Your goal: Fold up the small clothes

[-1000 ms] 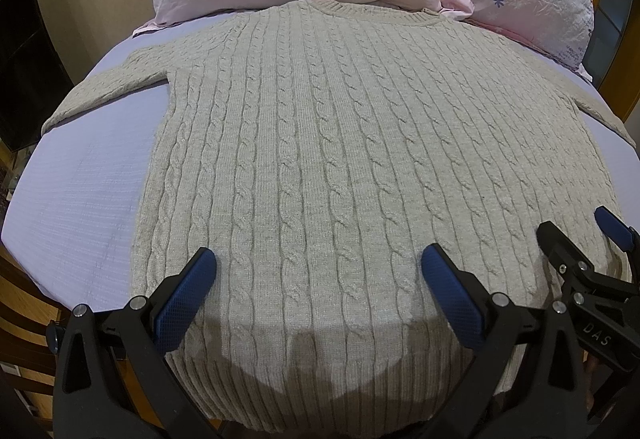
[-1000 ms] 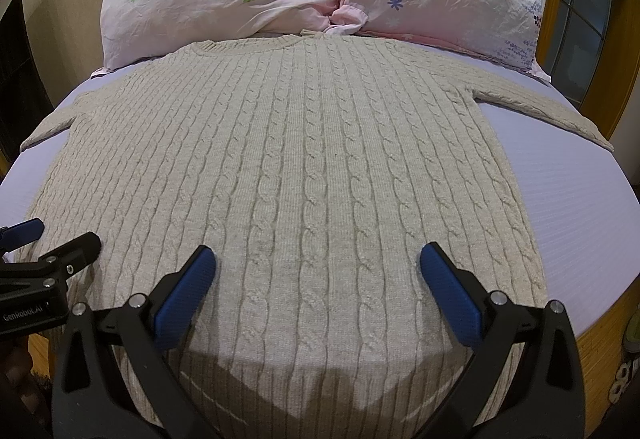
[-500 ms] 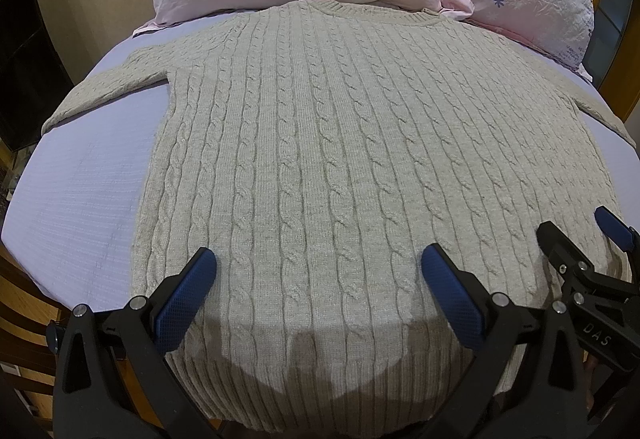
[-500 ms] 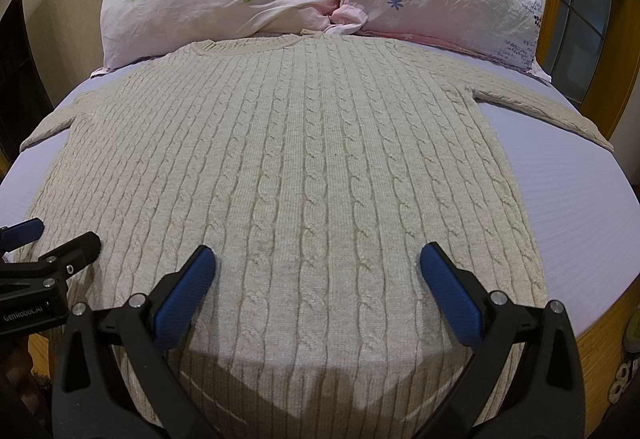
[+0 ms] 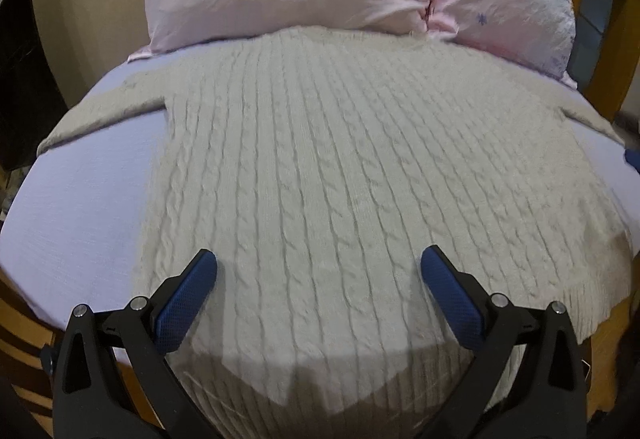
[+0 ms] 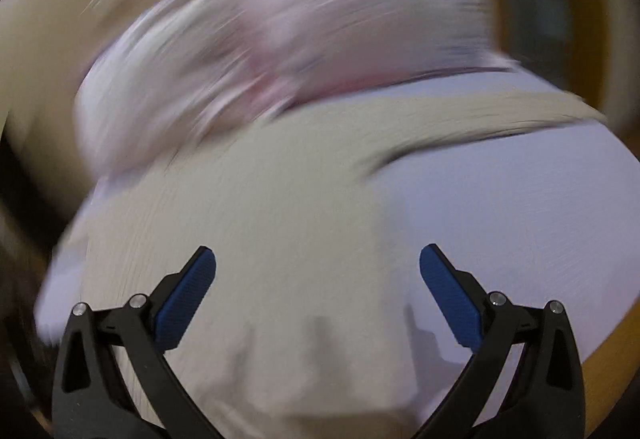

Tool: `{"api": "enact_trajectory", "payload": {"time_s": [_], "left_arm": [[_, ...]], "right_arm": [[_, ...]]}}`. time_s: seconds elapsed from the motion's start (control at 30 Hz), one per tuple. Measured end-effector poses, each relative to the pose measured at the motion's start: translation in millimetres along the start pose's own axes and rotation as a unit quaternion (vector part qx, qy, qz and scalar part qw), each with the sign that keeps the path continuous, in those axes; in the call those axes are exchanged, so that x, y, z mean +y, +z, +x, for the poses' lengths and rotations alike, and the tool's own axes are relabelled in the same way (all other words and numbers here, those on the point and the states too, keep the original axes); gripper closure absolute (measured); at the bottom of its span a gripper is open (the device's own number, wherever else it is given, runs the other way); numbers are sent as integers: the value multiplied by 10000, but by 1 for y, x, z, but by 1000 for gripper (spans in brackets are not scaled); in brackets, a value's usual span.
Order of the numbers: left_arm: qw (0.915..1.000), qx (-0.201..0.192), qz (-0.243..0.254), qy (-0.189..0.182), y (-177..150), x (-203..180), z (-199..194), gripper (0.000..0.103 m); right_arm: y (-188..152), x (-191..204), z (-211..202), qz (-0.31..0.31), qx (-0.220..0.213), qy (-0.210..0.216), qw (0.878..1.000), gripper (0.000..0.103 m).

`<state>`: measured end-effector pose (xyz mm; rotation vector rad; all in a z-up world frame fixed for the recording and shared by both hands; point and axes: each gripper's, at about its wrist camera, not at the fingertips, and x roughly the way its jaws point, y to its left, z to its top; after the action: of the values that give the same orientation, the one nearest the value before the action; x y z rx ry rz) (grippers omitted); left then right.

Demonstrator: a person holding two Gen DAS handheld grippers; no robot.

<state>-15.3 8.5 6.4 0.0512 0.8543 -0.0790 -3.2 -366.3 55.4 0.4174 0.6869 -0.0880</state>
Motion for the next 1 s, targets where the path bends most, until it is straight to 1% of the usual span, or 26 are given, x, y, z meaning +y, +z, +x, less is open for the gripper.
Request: {"api": "enact_trajectory", "payload": {"time_s": [0.03, 0.07, 0.1, 0.13, 0.17, 0.2, 0.27, 0.3, 0.33, 0.37, 0.4, 0.47, 0.5, 0.57, 0.6, 0.63, 0.67, 0.73, 0.77, 0.8, 0.87, 0.9, 0.97, 1.0], "left_arm": [[9998, -179, 25, -36, 4, 4, -3, 1], [9993, -375, 68, -42, 9, 9, -5, 1], [9986, -514, 107, -40, 13, 11, -8, 1], [9972, -724, 169, -19, 18, 15, -13, 1], [9963, -837, 187, 9, 21, 18, -15, 1], [9951, -974, 136, 64, 28, 26, -17, 1], [9940, -1089, -66, 66, 39, 42, -18, 1], [9928, -1155, -293, -66, 47, 58, -18, 1], [9916, -1204, -429, -198, 50, 66, -17, 1], [9890, -1279, -618, -403, 53, 77, -16, 1], [9843, -1378, -878, -663, 56, 91, -16, 1], [9756, -1490, -1339, -896, 62, 117, -12, 1], [9735, -1497, -1484, -889, 64, 125, -10, 1], [9710, -1452, -1760, -716, 71, 145, -3, 1], [9700, -1450, -1841, -649, 72, 152, -2, 1], [9683, -1446, -1957, -556, 73, 162, 0, 1], [9670, -1445, -2037, -505, 72, 169, 0, 1], [9609, -1491, -2295, -420, 71, 190, 1, 1], [9571, -1512, -2446, -353, 69, 200, 0, 1], [9541, -1515, -2567, -298, 67, 210, 0, 1], [9485, -1544, -2759, -210, 63, 228, -1, 1], [9432, -1579, -2919, -154, 63, 240, -1, 1], [9305, -1649, -3269, -100, 59, 259, -1, 1], [9197, -1709, -3530, -187, 57, 272, 2, 1]], "right_arm": [[21, -32, 1, 511, -125, -85, 9986, 4], [34, -52, 2, 822, -201, -135, 9963, 7], [55, -87, 8, 1313, -263, -294, 9906, 19], [69, -110, 14, 1612, -248, -449, 9856, 35], [81, -134, 22, 1880, -225, -619, 9800, 41], [94, -161, 32, 2224, -180, -847, 9711, 49], [108, -199, 47, 2646, -117, -1222, 9565, 52], [113, -218, 56, 2887, -60, -1384, 9473, 55], [115, -233, 62, 3113, -24, -1455, 9391, 56], [116, -245, 68, 3334, 2, -1471, 9312, 57], [116, -257, 74, 3551, 6, -1445, 9236, 61], [119, -267, 79, 3629, -132, -1478, 9199, 64], [123, -271, 83, 3611, -153, -1515, 9200, 66], [130, -272, 94, 3533, -194, -1576, 9219, 70], [134, -273, 98, 3488, -216, -1637, 9225, 76], [137, -274, 103, 3472, -215, -1679, 9224, 88], [138, -276, 106, 3476, -190, -1694, 9220, 92], [145, -276, 112, 3496, -218, -1598, 9229, 96], [146, -269, 104, 3368, -355, -1628, 9267, 96], [149, -259, 92, 3150, -537, -1614, 9337, 96], [162, -217, 79, 2423, -864, -1545, 9539, 96], [169, -180, 72, 1924, -1032, -1375, 9661, 96], [175, -118, 62, 1203, -1205, -992, 9804, 96], [172, -71, 55, 681, -1288, -658, 9871, 96]]}}
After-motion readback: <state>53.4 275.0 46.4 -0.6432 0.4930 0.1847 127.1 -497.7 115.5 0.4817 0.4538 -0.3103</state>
